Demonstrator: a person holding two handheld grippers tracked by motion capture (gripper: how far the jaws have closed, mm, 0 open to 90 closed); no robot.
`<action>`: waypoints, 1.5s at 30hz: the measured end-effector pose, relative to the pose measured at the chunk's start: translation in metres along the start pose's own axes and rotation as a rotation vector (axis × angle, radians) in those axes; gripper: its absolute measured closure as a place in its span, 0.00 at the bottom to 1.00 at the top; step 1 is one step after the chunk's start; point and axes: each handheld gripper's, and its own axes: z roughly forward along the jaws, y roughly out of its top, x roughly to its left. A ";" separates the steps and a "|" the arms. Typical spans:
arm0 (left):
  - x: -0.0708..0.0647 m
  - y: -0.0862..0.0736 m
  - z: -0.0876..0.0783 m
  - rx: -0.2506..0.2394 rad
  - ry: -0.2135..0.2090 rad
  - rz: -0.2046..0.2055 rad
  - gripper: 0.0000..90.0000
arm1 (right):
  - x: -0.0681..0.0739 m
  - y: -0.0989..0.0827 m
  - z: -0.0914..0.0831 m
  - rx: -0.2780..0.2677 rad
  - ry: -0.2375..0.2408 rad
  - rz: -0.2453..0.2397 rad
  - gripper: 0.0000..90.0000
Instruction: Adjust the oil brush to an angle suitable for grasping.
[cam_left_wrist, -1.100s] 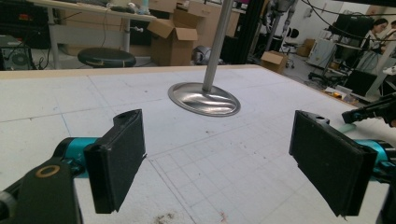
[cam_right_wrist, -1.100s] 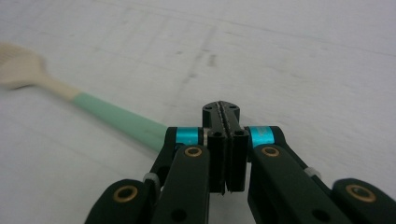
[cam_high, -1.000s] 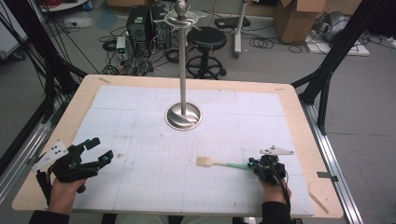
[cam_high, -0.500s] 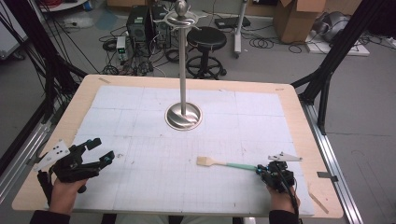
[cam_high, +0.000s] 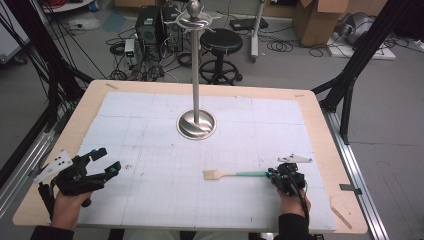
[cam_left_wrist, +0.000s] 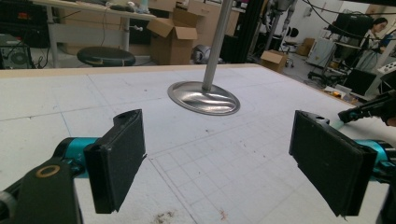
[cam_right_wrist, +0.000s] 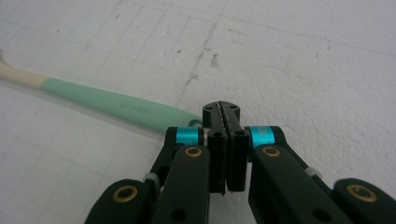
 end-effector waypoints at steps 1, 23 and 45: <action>0.001 0.000 0.000 0.003 0.003 -0.001 0.21 | 0.002 0.001 0.001 -0.003 0.015 -0.005 0.99; 0.000 0.000 0.001 0.010 -0.006 0.004 0.21 | 0.102 0.041 0.047 -0.013 0.240 -0.247 0.99; -0.007 0.000 0.006 0.015 -0.059 0.003 0.24 | 0.032 0.006 -0.050 -0.400 0.172 -0.080 0.30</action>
